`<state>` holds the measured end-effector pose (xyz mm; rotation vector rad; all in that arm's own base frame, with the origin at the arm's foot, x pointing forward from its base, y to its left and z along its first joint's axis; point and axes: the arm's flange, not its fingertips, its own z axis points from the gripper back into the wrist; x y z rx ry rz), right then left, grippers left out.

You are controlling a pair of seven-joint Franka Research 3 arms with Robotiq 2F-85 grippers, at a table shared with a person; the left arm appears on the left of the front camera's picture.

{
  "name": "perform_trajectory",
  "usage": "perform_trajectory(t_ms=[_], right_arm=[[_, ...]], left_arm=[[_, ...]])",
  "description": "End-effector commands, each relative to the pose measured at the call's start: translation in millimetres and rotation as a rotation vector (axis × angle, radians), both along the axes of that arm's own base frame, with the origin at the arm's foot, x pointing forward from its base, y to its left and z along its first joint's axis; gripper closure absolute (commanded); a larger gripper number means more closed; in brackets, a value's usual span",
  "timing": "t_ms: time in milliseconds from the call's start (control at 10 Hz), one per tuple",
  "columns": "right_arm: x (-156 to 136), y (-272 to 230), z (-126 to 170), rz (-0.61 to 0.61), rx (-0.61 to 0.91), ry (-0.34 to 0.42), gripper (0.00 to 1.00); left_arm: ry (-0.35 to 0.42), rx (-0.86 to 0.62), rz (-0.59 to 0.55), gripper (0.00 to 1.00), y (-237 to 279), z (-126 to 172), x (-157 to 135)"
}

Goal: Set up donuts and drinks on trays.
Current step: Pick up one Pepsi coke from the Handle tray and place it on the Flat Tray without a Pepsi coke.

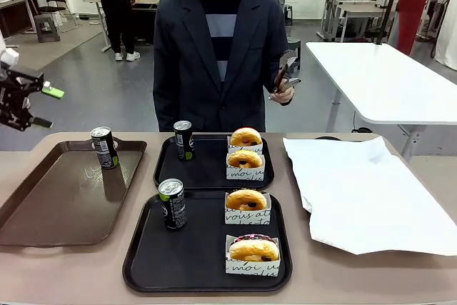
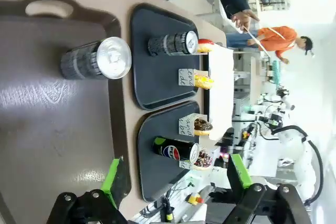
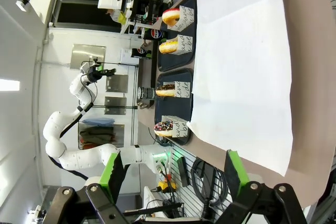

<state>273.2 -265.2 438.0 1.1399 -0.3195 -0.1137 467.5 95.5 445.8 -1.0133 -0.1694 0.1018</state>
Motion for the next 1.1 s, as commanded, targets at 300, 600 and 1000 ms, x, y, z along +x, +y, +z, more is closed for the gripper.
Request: perform_trajectory(t_ms=[300,600,1000], right_arm=[[2,1,1,-0.003,0.02,-0.03,0.0],[2,1,1,-0.003,0.02,-0.03,0.0],[2,1,1,-0.003,0.02,-0.03,0.0]], left_arm=[[0.055,-0.045,0.008,0.0,28,-35,2],[0.086,-0.033,0.028,0.0,28,-38,1],[0.086,-0.033,0.028,0.0,28,-38,1]])
